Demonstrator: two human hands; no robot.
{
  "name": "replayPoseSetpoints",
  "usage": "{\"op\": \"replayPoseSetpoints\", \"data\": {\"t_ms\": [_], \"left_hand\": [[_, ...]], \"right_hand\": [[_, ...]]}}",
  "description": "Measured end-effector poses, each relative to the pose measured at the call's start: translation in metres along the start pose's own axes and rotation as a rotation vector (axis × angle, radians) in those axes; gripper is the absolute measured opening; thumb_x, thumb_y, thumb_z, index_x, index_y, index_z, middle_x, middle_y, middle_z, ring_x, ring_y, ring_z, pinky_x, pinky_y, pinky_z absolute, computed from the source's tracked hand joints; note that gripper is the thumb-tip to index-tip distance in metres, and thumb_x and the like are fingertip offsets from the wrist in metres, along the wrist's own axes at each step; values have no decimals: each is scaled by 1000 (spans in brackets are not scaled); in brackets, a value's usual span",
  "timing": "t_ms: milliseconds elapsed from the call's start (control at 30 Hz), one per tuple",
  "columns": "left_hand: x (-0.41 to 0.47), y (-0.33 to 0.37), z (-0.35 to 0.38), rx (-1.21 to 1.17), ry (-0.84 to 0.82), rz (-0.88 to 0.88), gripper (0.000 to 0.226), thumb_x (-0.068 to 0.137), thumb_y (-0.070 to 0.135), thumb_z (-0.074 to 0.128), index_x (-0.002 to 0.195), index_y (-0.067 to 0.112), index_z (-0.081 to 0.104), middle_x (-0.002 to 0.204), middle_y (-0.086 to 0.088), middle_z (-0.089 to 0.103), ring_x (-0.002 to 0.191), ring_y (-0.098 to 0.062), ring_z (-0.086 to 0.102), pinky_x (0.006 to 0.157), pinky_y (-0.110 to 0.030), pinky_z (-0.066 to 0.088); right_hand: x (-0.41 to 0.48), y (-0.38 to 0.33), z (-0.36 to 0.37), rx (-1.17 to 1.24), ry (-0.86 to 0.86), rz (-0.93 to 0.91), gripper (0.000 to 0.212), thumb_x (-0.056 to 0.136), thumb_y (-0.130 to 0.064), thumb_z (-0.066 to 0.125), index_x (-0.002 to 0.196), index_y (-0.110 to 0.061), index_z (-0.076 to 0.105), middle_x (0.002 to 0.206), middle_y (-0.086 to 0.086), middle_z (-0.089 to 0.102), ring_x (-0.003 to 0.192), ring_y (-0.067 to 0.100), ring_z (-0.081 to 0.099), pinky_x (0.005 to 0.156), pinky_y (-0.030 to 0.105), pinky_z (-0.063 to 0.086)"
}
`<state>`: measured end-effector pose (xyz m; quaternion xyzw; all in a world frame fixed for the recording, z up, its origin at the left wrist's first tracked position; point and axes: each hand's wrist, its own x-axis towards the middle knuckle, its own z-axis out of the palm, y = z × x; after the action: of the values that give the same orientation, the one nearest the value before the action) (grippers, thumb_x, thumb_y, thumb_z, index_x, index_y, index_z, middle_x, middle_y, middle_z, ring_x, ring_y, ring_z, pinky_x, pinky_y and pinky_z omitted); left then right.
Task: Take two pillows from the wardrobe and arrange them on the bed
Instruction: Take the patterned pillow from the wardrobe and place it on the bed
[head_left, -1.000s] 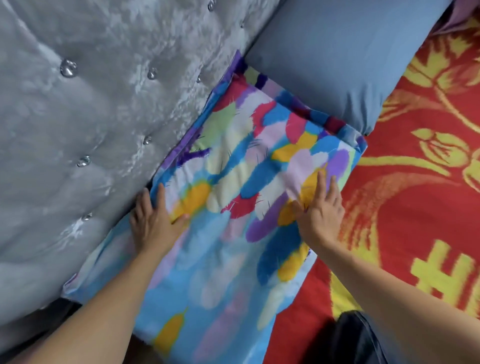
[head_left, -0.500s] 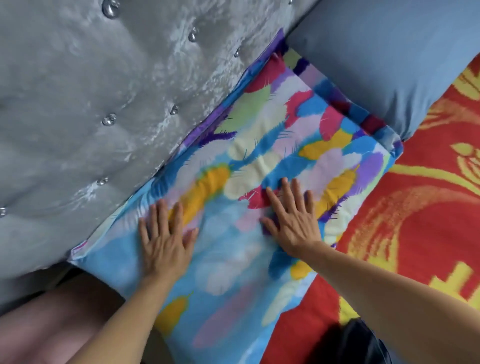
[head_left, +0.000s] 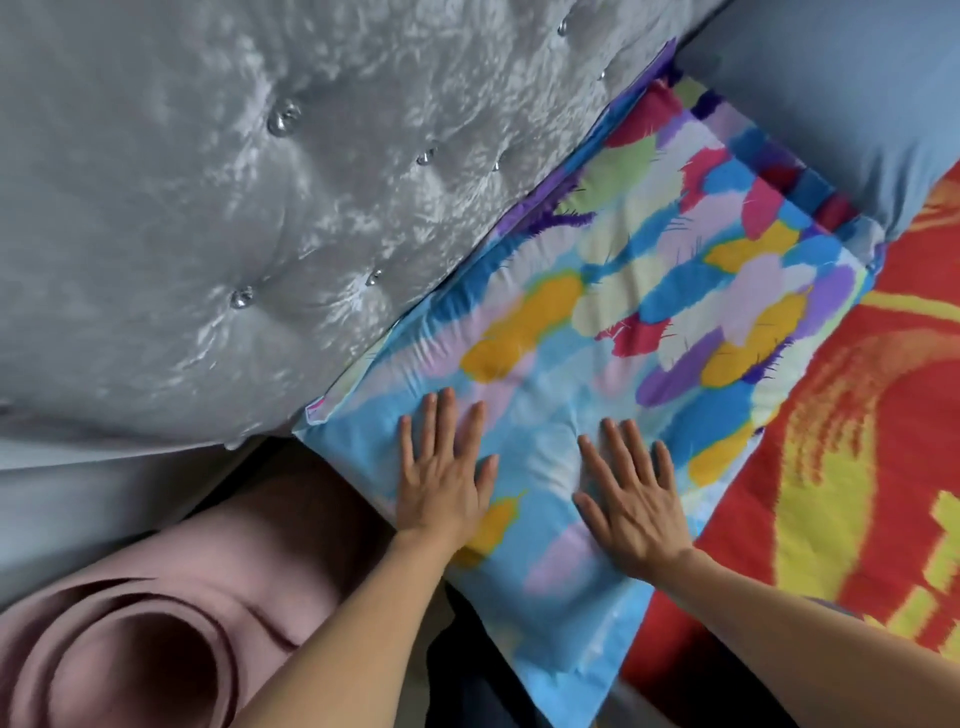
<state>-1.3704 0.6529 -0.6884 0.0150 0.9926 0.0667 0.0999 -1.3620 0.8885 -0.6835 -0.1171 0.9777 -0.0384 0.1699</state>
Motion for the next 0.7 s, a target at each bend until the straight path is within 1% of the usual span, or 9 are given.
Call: {"op": "replayPoseSetpoints", "data": {"t_ms": [100, 167, 233, 300, 333, 400, 467, 500, 700], "left_hand": [[-22, -4, -8, 21, -63, 20, 60, 92, 42, 46, 147, 25, 28, 156, -15, 24, 144, -33, 17, 114, -57, 20], [-41, -5, -16, 40, -157, 18, 58, 95, 37, 41, 148, 28, 20, 159, -13, 10, 146, -31, 6, 113, -55, 21], [-58, -6, -26, 70, -275, 10, 60, 96, 31, 37, 149, 30, 8, 160, -12, -3, 146, -30, -3, 111, -54, 23], [-76, -3, -41, 101, -365, 3, 63, 94, 27, 42, 148, 28, 10, 159, -14, 2, 144, -33, 9, 109, -52, 26], [-85, 1, -50, 109, -399, 0, 59, 93, 27, 45, 146, 26, 18, 156, -16, 13, 140, -33, 20, 106, -50, 29], [-104, 10, -68, 131, -409, -3, 42, 92, 29, 45, 132, 21, 40, 139, -12, 40, 127, -31, 39, 98, -46, 35], [-124, 22, -83, 139, -392, -12, 31, 92, 29, 44, 121, 19, 48, 125, -8, 49, 119, -29, 44, 93, -44, 37], [-136, 28, -90, 132, -394, -15, 30, 93, 29, 43, 119, 18, 49, 124, -8, 50, 119, -28, 45, 94, -44, 37], [-228, 72, -116, 83, -308, -62, 27, 94, 31, 40, 115, 17, 51, 121, -8, 53, 117, -29, 47, 93, -43, 37]], "right_hand": [[-41, -25, -2, 2, -51, -41, 66, 88, -57, 36, 148, -28, 33, 157, 10, 25, 145, 36, 19, 110, 61, 27], [-72, -41, -3, -12, -90, -104, 69, 82, -55, 55, 145, -30, 39, 155, 11, 32, 141, 40, 29, 105, 59, 35], [-102, -55, -9, -22, -135, -167, 71, 69, -49, 73, 135, -31, 53, 148, 12, 44, 133, 40, 43, 95, 54, 48], [-127, -63, -17, -33, -162, -188, 63, 57, -48, 82, 116, -30, 68, 136, 8, 58, 121, 34, 58, 81, 42, 58], [-138, -65, -21, -20, -180, -174, 57, 55, -46, 85, 108, -29, 72, 130, 6, 64, 114, 30, 63, 75, 36, 59], [-160, -65, -28, 73, -205, -137, 43, 72, -40, 76, 111, -25, 69, 127, 2, 64, 113, 26, 63, 80, 34, 56], [-179, -61, -35, 103, -282, -92, 35, 93, -36, 48, 124, -22, 56, 132, 0, 57, 120, 25, 53, 92, 37, 45], [-190, -56, -37, 91, -288, -84, 34, 96, -35, 40, 124, -21, 53, 129, 0, 57, 118, 25, 51, 92, 38, 42], [-258, -25, -60, 51, -175, -154, 30, 98, -35, 36, 108, -18, 58, 110, 3, 62, 106, 28, 57, 84, 40, 45]]}}
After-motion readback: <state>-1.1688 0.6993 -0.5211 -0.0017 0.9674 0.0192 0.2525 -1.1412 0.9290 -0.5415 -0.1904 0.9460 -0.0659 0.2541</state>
